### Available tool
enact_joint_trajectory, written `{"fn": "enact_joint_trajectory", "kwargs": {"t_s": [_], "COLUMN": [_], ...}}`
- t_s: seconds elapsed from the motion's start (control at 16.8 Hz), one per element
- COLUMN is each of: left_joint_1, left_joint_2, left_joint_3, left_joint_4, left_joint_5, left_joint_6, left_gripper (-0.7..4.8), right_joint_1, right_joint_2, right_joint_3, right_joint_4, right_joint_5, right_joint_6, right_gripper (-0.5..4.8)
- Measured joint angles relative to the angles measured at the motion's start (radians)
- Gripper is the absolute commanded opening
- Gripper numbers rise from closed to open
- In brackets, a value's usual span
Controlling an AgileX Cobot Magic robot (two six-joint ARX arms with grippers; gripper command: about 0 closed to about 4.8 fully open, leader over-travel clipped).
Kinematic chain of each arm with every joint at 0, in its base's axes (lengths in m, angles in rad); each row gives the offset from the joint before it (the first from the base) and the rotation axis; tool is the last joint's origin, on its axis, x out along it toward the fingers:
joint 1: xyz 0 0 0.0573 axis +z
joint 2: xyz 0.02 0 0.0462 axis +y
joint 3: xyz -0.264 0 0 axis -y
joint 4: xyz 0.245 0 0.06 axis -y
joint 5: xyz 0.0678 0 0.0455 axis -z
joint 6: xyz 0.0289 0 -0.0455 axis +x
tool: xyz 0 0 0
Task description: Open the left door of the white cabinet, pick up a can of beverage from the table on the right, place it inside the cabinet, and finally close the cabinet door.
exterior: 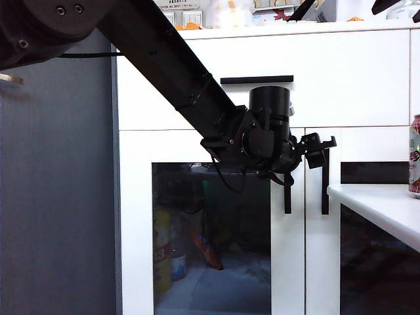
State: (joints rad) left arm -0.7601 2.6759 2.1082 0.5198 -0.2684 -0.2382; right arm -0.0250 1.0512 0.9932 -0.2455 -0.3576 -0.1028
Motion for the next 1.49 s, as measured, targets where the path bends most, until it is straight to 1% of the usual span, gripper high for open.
{"fn": "enact_joint_trajectory", "kwargs": {"t_s": [0.18, 0.24, 0.3, 0.36, 0.42, 0.48, 0.54, 0.6, 0.66, 0.72, 1.19, 1.49], "left_joint_1": [-0.002, -0.003, -0.003, -0.002, -0.002, -0.005, -0.006, -0.004, -0.007, -0.007, -0.026, -0.031], "left_joint_2": [0.0, 0.0, 0.0, 0.0, 0.0, 0.0, 0.0, 0.0, 0.0, 0.0, 0.002, 0.002], "left_joint_3": [0.0, 0.0, 0.0, 0.0, 0.0, 0.0, 0.001, 0.002, 0.002, 0.002, 0.003, 0.004], "left_joint_4": [-0.002, -0.004, -0.007, -0.009, -0.009, -0.008, -0.006, -0.002, -0.003, -0.003, 0.004, 0.0], "left_joint_5": [-0.068, -0.085, -0.091, -0.104, -0.107, -0.108, -0.111, -0.111, -0.114, -0.113, -0.115, -0.115], "left_joint_6": [0.0, 0.017, 0.043, 0.065, 0.066, 0.068, 0.07, 0.079, 0.103, 0.107, 0.108, 0.108], "left_gripper": [2.68, 2.36, 1.88, 1.72, 1.38, 0.81, -0.14, -0.05, -0.05, -0.05, -0.05, -0.05], "right_joint_1": [0.0, 0.0, 0.0, 0.0, 0.0, 0.0, 0.0, 0.0, 0.0, 0.0, 0.0, 0.0], "right_joint_2": [0.0, 0.0, 0.0, 0.0, 0.0, 0.0, 0.0, 0.0, 0.0, 0.0, 0.0, -0.025], "right_joint_3": [0.0, 0.0, 0.0, 0.0, 0.0, 0.0, 0.0, 0.0, 0.0, 0.0, 0.0, 0.002], "right_joint_4": [0.0, 0.0, 0.0, 0.0, 0.0, 0.0, 0.0, 0.0, 0.0, -0.001, 0.005, 0.098], "right_joint_5": [-0.001, -0.001, -0.001, -0.001, 0.0, 0.0, -0.001, -0.001, 0.0, 0.0, 0.0, 0.043], "right_joint_6": [0.0, 0.0, 0.0, 0.0, 0.0, 0.0, 0.0, 0.0, 0.0, 0.0, 0.0, 0.0], "right_gripper": [4.08, 4.08, 4.08, 4.08, 4.08, 4.08, 4.08, 4.08, 4.08, 4.08, 4.08, 4.08]}}
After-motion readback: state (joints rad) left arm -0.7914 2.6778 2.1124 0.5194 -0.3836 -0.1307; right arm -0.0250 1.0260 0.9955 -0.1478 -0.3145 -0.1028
